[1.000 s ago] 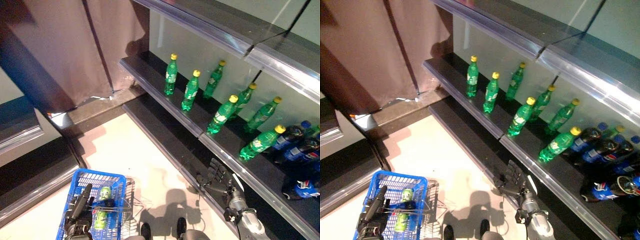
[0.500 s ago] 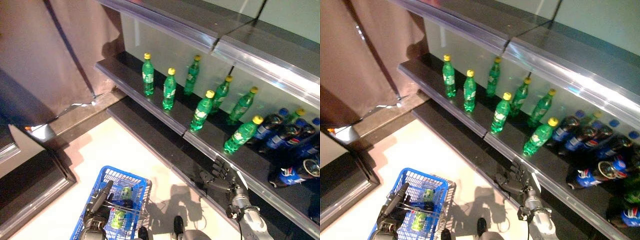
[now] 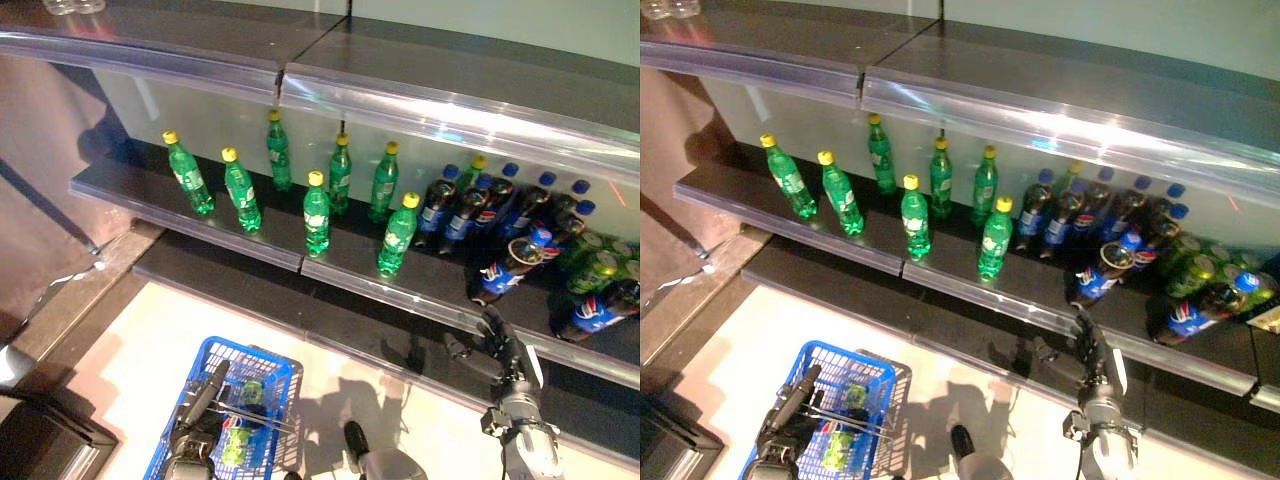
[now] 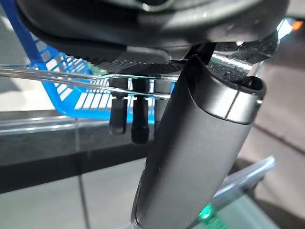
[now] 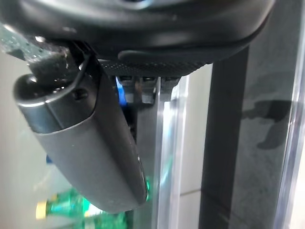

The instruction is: Pick up the drink and place into the basket.

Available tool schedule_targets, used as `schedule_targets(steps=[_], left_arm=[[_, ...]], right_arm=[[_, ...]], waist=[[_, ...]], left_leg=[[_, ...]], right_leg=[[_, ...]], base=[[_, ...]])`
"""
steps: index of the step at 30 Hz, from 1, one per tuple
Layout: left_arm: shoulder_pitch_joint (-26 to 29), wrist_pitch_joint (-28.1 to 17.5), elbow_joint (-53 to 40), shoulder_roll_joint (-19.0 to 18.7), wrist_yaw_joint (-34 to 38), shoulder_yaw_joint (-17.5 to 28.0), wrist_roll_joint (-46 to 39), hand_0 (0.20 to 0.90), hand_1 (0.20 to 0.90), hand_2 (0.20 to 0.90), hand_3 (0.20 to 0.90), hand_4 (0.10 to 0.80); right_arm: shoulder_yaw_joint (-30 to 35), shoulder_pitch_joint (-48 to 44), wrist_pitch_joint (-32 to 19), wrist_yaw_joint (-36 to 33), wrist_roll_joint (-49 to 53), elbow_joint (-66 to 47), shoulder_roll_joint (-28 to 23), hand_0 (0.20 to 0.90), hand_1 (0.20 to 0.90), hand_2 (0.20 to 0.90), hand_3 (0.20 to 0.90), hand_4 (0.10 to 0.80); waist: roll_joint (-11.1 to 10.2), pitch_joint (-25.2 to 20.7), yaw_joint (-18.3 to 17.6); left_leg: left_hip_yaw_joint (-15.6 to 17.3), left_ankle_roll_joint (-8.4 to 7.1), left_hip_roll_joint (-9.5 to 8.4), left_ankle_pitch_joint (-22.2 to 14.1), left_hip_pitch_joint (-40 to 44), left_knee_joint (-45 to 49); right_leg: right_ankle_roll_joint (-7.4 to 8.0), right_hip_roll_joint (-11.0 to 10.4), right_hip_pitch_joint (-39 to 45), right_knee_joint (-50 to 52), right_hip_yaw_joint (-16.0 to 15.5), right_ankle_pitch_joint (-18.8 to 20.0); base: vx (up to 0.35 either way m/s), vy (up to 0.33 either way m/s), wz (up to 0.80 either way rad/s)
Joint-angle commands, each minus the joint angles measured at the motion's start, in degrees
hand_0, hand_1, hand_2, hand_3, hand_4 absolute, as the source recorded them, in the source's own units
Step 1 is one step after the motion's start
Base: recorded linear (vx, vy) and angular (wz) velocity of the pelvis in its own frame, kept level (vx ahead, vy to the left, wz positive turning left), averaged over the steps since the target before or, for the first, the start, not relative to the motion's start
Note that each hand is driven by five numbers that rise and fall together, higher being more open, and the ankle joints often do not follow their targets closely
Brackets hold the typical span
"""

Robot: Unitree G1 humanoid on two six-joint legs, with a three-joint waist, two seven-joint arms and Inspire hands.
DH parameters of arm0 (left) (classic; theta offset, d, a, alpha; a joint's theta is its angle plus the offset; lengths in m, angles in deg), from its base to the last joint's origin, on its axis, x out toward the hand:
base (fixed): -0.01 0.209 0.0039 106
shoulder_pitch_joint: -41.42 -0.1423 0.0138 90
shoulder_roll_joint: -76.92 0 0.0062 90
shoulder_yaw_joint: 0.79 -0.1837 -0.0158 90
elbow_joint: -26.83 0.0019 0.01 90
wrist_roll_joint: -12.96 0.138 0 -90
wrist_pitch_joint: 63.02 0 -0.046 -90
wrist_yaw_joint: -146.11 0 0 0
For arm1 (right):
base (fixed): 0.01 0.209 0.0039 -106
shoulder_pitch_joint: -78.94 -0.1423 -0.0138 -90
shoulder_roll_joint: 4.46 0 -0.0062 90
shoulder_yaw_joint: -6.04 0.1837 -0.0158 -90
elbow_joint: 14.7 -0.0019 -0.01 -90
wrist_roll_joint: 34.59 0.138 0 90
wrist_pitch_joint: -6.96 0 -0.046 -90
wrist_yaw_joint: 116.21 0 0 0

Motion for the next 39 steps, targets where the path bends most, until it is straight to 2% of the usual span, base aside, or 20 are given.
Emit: schedule_targets(steps=[1,12,18,22,23,24,26,27,30,39], left_arm=[[8.1,-7.7,-10.8,-3.9,-8.4,3.1,0.9,0.3,0.3,0.3,0.2,0.1],[6.7,-6.2,-11.2,-3.8,-7.8,3.6,1.2,0.3,0.3,0.3,0.2,0.1],[4.7,-5.4,-11.6,-4.0,-8.8,4.1,0.7,0.3,0.3,0.3,0.2,0.1],[6.9,-7.4,-12.7,-4.8,-8.6,2.6,-0.4,0.3,0.3,0.3,0.2,0.1],[8.6,-8.8,-13.2,-5.1,-8.0,1.6,-0.9,0.3,0.3,0.3,0.2,0.1],[8.8,-9.0,-13.3,-5.2,-7.9,1.5,-1.0,0.3,0.3,0.3,0.2,0.1],[11.1,-10.3,-14.7,-5.6,-7.1,0.2,-2.3,0.3,0.3,0.3,0.2,0.1],[11.2,-10.5,-15.0,-5.6,-7.0,0.0,-2.3,0.3,0.3,0.3,0.2,0.1],[11.7,-12.2,-17.2,-5.8,-6.2,-1.6,-3.1,0.3,0.3,0.3,0.2,0.1],[11.1,-14.5,-20.9,-6.5,-5.5,-3.3,-5.6,0.3,0.3,0.3,0.2,0.1]], right_arm=[[1.5,-1.6,-6.8,-0.3,-0.1,-7.3,-4.1,0.9,0.9,0.9,0.9,0.8],[1.1,-2.5,-6.6,-2.9,-2.7,-7.6,-4.3,0.9,0.9,0.9,0.9,0.8],[2.4,-2.1,-7.4,-6.0,-3.4,-9.0,-4.9,0.9,0.9,0.9,0.9,0.8],[2.0,-5.1,-10.3,-9.8,-3.3,-9.2,-5.9,0.9,0.9,0.9,0.9,0.8],[1.4,-6.7,-11.6,-11.6,-3.8,-9.4,-6.1,0.9,0.9,0.9,0.9,0.8],[1.4,-7.0,-11.7,-11.8,-3.8,-9.4,-6.2,0.9,0.9,0.9,0.9,0.8],[1.2,-9.4,-13.6,-14.6,-4.8,-10.6,-7.1,0.9,0.9,0.9,0.9,0.8],[1.2,-9.6,-13.9,-14.9,-5.0,-10.9,-7.2,0.9,0.9,0.9,0.9,0.8],[1.4,-10.6,-14.8,-17.6,-6.2,-13.9,-9.2,0.9,0.9,0.9,0.9,0.8],[2.5,-12.7,-17.9,-20.4,-7.2,-16.7,-12.3,0.9,0.9,0.9,0.9,0.8]], waist=[[1.5,-7.0,1.5],[1.1,-7.3,3.4],[0.5,-5.7,4.0],[-0.4,-1.5,4.3],[-0.6,1.0,4.4],[-0.7,1.3,4.4],[-1.0,5.5,4.4],[-0.8,5.9,4.3],[-0.6,9.3,4.6],[0.4,14.3,5.4]], left_leg=[[-8.8,2.03,-3.56,-7.1,-1.8,5.9],[-9.9,2.11,-3.34,-7.0,-1.4,5.4],[-9.7,2.16,-2.55,-8.0,-2.8,8.1],[-10.2,2.64,-1.49,-9.5,-9.7,15.5],[-10.4,2.73,-1.21,-9.7,-12.5,18.2],[-10.5,2.74,-1.16,-9.8,-13.2,18.9],[-11.2,2.97,-0.96,-10.4,-19.0,25.0],[-11.5,3.07,-0.89,-10.9,-19.7,26.2],[-12.5,3.39,-1.38,-12.0,-26.1,32.8],[-13.1,4.24,-2.1,-13.7,-35.1,40.4]], right_leg=[[3.3,1.1,-1.3,1.4,-1.7,-1.5],[3.12,0.7,-0.7,1.6,-3.6,-2.3],[3.08,-0.1,-1.7,4.1,-4.8,-3.6],[2.89,-0.9,-8.3,12.0,-4.8,-5.7],[2.86,-1.2,-10.7,14.5,-4.8,-6.1],[2.85,-1.3,-11.2,15.0,-4.8,-6.2],[2.62,-1.7,-15.6,19.7,-4.8,-6.9],[2.58,-1.6,-16.1,20.6,-4.9,-7.4],[2.1,-2.0,-20.4,25.1,-5.0,-8.7],[1.34,-2.0,-27.1,30.3,-5.3,-9.8]], base=[[0.015,-0.015,-0.3],[0.048,-0.016,-0.04],[0.049,-0.006,0.11],[-0.166,-0.055,0.11],[-0.214,-0.041,0.03],[-0.271,-0.044,0.06],[-0.244,-0.039,0.15],[-0.197,-0.037,0.18],[-0.121,-0.02,0.15],[-0.074,0.009,0.04]])
